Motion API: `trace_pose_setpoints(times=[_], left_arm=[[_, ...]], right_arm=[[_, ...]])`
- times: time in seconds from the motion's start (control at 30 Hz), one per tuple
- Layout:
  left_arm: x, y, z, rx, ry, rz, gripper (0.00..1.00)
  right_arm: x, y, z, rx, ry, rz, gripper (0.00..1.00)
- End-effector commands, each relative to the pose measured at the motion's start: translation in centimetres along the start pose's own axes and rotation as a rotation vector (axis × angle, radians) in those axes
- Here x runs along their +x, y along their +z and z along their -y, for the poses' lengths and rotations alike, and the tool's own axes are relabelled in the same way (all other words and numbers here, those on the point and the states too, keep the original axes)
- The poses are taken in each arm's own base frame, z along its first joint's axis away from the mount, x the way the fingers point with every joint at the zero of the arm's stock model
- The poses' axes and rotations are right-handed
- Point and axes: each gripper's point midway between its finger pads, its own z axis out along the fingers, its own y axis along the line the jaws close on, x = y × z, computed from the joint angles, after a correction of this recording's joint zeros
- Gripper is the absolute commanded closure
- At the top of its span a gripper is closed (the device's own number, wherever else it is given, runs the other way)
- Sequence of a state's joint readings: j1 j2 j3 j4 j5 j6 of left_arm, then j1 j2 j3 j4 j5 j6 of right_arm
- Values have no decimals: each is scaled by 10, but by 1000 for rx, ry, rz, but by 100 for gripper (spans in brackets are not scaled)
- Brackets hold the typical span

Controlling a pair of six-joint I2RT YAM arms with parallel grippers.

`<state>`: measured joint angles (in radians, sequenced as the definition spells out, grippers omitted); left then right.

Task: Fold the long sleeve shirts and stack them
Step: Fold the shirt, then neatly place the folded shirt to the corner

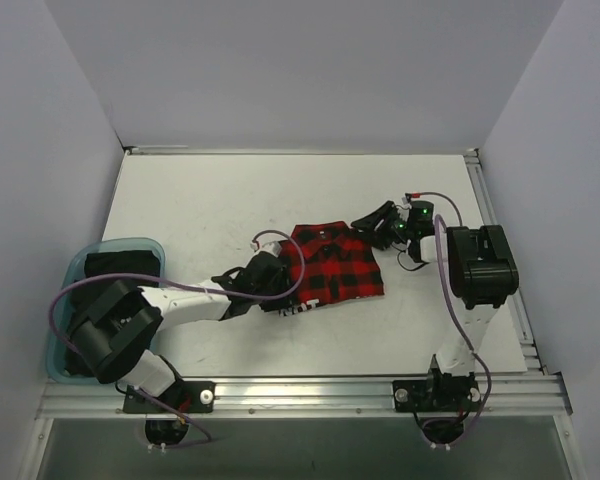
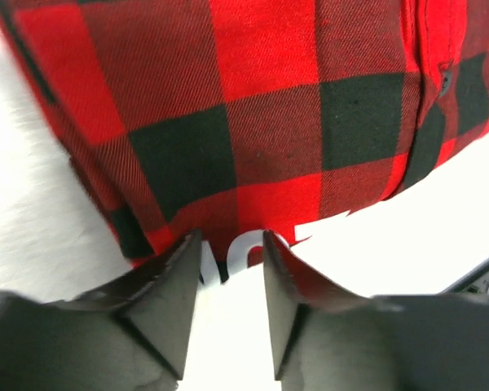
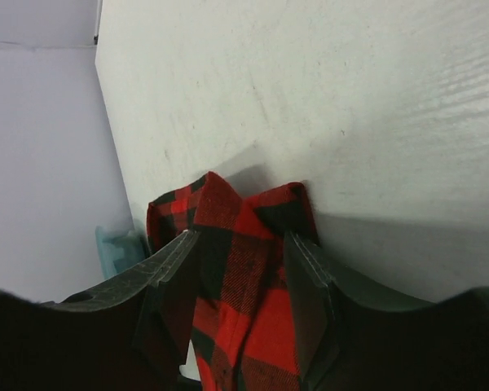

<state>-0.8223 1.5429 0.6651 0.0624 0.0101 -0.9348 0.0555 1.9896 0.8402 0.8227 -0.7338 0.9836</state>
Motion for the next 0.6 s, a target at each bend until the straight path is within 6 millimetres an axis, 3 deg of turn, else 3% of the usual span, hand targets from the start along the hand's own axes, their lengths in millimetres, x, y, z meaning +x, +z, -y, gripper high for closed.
trace_pose_setpoints(times=[0.0, 0.03, 0.1, 0.17, 0.2, 0.27, 0.3, 0.37, 0.4, 0.53, 0.57], left_arm=[[-19, -22, -7, -89, 66, 49, 50], [-34, -33, 4, -78, 76, 85, 47], [-48, -47, 14, -70, 108, 122, 34], [-71, -71, 26, -63, 121, 178, 26], [-80, -80, 29, -62, 143, 197, 14], [-104, -103, 28, -62, 133, 242, 5], [-109, -110, 19, -85, 147, 240, 2], [-125, -129, 14, -83, 147, 273, 3], [-143, -138, 0, -117, 146, 310, 3], [-168, -171, -39, -212, 132, 387, 3], [-171, -176, -46, -225, 127, 402, 3]], right_arm=[[-12, -23, -18, 44, -84, 40, 55], [-7, -31, -14, 87, -105, 25, 54], [-15, -50, -33, 108, -163, 81, 50], [-6, -68, -29, 179, -165, 83, 45], [-12, -82, -41, 192, -188, 141, 43], [3, -100, -31, 266, -152, 145, 35], [2, -114, -42, 276, -173, 205, 31], [19, -135, -42, 303, -147, 226, 21], [26, -139, -41, 328, -145, 245, 19], [72, -159, -24, 391, -57, 244, 12], [78, -164, -29, 359, -39, 268, 12]])
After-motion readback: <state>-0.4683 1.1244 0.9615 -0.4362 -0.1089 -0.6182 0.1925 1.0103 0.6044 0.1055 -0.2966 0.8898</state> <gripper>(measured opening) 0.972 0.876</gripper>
